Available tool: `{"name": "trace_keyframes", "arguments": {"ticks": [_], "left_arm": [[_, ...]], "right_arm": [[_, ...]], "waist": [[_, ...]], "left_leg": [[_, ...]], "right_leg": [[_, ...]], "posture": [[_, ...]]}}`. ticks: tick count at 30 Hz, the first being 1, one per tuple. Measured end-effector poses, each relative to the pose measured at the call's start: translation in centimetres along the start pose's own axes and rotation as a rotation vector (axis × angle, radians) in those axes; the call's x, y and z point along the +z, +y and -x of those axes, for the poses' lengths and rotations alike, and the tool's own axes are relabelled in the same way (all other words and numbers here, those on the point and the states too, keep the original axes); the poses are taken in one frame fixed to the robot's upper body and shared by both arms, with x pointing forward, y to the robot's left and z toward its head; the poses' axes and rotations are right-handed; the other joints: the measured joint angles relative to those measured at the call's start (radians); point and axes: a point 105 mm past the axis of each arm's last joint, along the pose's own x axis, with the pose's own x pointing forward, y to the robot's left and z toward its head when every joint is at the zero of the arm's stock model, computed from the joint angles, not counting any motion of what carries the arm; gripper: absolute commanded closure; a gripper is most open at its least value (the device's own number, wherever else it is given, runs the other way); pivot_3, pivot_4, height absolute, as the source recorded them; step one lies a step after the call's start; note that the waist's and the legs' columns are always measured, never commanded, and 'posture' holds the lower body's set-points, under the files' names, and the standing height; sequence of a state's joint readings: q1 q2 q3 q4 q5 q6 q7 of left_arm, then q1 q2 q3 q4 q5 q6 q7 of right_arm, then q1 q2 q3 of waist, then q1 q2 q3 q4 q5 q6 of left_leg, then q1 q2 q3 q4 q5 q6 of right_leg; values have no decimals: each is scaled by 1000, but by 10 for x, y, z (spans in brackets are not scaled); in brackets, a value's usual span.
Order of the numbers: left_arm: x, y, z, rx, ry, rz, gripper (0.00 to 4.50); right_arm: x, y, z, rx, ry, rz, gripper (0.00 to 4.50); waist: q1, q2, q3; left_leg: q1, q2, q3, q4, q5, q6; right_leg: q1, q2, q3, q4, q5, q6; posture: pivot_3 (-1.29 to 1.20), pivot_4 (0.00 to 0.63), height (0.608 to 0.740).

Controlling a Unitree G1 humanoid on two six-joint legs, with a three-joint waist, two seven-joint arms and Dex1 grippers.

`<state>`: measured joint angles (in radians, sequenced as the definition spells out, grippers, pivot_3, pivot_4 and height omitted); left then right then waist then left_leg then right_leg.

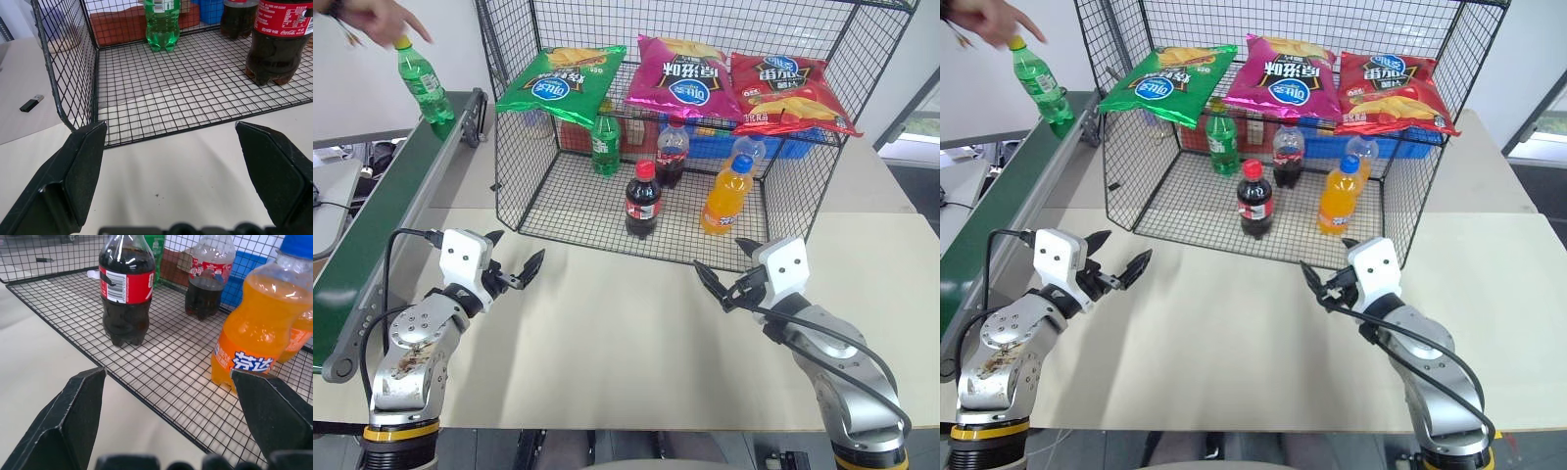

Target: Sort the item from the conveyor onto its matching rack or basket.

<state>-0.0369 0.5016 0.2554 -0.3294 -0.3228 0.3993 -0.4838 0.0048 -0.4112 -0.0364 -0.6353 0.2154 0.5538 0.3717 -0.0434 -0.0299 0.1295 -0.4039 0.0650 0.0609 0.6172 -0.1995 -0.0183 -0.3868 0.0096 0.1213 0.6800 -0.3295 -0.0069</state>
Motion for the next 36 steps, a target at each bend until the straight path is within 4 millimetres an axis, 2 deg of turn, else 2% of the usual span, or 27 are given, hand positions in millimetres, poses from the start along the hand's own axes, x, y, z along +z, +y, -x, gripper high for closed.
{"name": "trace_keyframes", "arguments": {"ticks": [2, 6, 8, 10, 12, 19, 22, 26, 36], "left_arm": [[4, 11, 2, 53, -13, -2, 47], [13, 41, 9, 198, -48, 3, 47], [19, 68, 19, 322, -80, 27, 47], [26, 91, 30, 422, -116, 48, 47], [31, 105, 38, 478, -139, 55, 47], [35, 152, 65, 635, -158, 65, 47], [33, 165, 75, 667, -157, 79, 47], [22, 170, 76, 649, -125, 107, 47], [22, 179, 64, 611, -138, 123, 47]], "right_arm": [[3, 3, -1, 33, -8, 1, 0], [25, 10, -9, 160, -66, 20, 0], [47, 18, -17, 270, -119, -1, 0], [79, 28, -25, 387, -199, 2, 0], [104, 36, -29, 471, -261, 12, 0], [157, 65, -45, 739, -351, -30, 0], [166, 72, -47, 801, -364, -24, 0], [164, 78, -50, 855, -345, -38, 0], [184, 88, -43, 928, -413, -26, 0]], "waist": [[-2, 0, 0], [-3, 0, 0], [-6, 0, 0], [-7, 0, 0], [-2, -1, 0], [1, -1, 0], [1, -1, 0], [1, -1, 0], [-2, -2, -1]], "left_leg": [[0, 0, 0, 0, 0, 0], [0, 0, 0, 0, 0, 0], [1, 0, 0, 0, 0, 0], [1, 1, 0, 0, 0, 0], [1, 1, -1, 0, 0, 0], [0, 1, -2, 1, 0, 1], [0, 1, -2, 1, -1, 1], [-1, 1, -2, 1, -1, 1], [0, 2, -3, 1, -1, 1]], "right_leg": [[0, 0, 0, 0, 0, 0], [0, 0, 0, 0, 0, 0], [0, 1, 0, 0, 0, 0], [0, 1, 0, 1, 0, 0], [0, 1, -2, 1, 0, 0], [0, -2, -4, 1, 0, -1], [0, -3, -7, 1, 0, -1], [-1, -4, -9, 2, 0, -1], [-2, -15, -24, 3, 1, -1]], "posture": [[0, 150, 740], [0, 150, 740], [0, 150, 740], [0, 150, 740], [0, 150, 740], [0, 150, 740], [0, 150, 740], [0, 150, 740], [0, 150, 740]]}}
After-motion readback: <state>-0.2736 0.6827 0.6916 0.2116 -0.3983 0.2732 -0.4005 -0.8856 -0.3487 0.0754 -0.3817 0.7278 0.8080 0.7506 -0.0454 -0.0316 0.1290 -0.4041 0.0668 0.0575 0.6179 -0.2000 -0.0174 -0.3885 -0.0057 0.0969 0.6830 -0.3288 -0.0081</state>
